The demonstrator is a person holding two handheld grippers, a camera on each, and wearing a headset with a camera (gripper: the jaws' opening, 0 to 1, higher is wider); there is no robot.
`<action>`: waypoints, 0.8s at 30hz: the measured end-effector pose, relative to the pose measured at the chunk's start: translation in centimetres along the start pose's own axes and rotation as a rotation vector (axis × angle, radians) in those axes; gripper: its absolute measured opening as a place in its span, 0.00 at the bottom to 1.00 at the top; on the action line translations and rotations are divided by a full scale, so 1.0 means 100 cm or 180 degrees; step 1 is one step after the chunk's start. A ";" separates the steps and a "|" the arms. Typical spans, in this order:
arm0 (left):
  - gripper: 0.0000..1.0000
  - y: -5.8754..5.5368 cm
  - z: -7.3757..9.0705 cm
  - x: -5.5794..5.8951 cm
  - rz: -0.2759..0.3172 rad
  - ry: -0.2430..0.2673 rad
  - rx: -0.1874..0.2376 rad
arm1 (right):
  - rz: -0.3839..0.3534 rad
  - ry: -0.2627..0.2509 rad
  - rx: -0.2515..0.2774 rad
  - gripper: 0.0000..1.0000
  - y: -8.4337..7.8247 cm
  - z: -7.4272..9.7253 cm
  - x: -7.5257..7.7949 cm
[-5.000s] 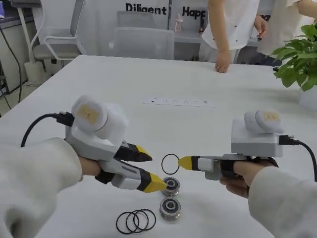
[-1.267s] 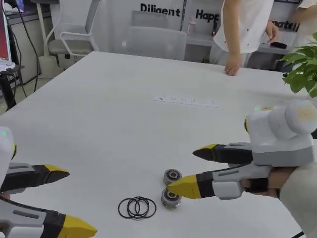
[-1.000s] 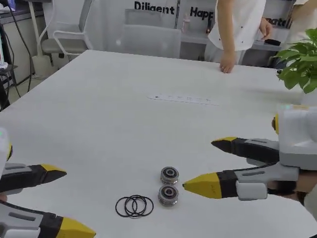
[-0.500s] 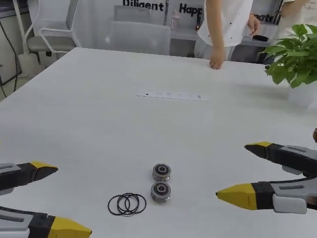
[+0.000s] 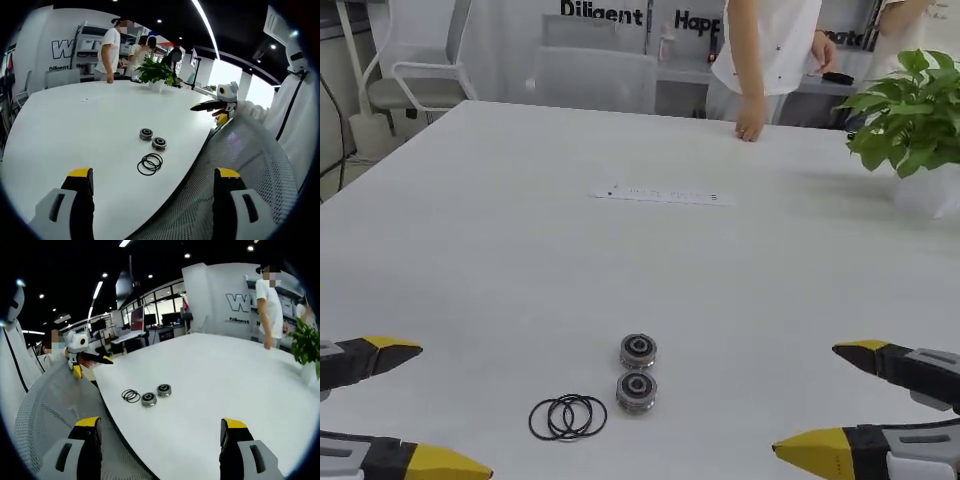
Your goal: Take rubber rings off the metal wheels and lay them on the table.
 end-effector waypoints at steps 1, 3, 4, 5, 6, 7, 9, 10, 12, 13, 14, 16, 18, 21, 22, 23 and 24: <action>0.99 0.000 0.000 0.000 0.0004 0.0002 0.0000 | -0.0008 0.0011 -0.0021 0.99 -0.002 0.000 -0.001; 0.99 0.000 0.000 0.000 0.0016 0.0012 0.0000 | 0.0004 0.0025 -0.0077 0.99 -0.007 -0.001 -0.002; 0.99 0.000 0.000 0.000 0.0021 0.0017 0.0001 | 0.0007 0.0029 -0.0105 0.99 -0.009 -0.001 -0.002; 0.99 0.000 0.000 0.000 0.0029 0.0025 0.0010 | 0.0007 0.0036 -0.0158 0.99 -0.013 -0.002 -0.002; 0.99 0.000 0.000 0.000 0.0039 0.0028 0.0015 | 0.0004 0.0039 -0.0191 0.99 -0.015 -0.002 -0.003; 0.99 0.000 0.000 -0.001 0.0050 0.0032 0.0019 | 0.0009 0.0047 -0.0235 0.99 -0.018 -0.002 -0.004; 0.99 0.000 0.000 -0.001 0.0077 0.0051 0.0020 | -0.0024 0.0040 -0.0255 0.98 -0.021 -0.002 -0.003; 0.99 -0.001 0.000 -0.001 0.0079 0.0050 0.0015 | -0.0035 0.0040 -0.0239 0.98 -0.021 -0.002 -0.003; 0.99 -0.001 0.000 -0.002 0.0093 0.0060 0.0018 | -0.0031 0.0039 -0.0241 0.98 -0.021 -0.002 -0.003; 0.99 -0.001 0.000 -0.002 0.0098 0.0066 0.0022 | -0.0025 0.0036 -0.0250 0.98 -0.020 -0.002 -0.003; 0.99 0.000 0.000 -0.002 0.0102 0.0073 0.0027 | -0.0016 0.0040 -0.0252 0.98 -0.020 -0.002 -0.003; 0.99 -0.001 0.000 -0.002 0.0110 0.0082 0.0025 | -0.0013 0.0043 -0.0256 0.96 -0.020 -0.001 -0.004; 0.99 -0.001 0.001 -0.002 0.0124 0.0094 0.0018 | -0.0032 0.0042 -0.0258 0.96 -0.020 -0.001 -0.004; 0.99 -0.001 0.000 -0.002 0.0134 0.0103 0.0015 | -0.0059 0.0028 -0.0241 0.95 -0.020 -0.001 -0.004; 0.99 -0.001 0.000 -0.002 0.0139 0.0105 0.0011 | -0.0076 0.0026 -0.0238 0.95 -0.020 0.000 -0.004; 0.99 -0.002 0.000 -0.002 0.0143 0.0106 0.0006 | -0.0087 0.0026 -0.0234 0.94 -0.021 0.000 -0.004; 0.99 -0.002 0.000 -0.002 0.0149 0.0108 0.0000 | -0.0099 0.0024 -0.0230 0.93 -0.021 0.000 -0.005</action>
Point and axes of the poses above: the centre of the closed fingertips' face, and the gripper's own axes: z roughly backward along the fingers, x roughly to its right, y roughly out of its top, the point moved 6 cm from there along z, roughly backward along the fingers, and after that the axes turned 4 degrees about -y, right-handed, at the moved point
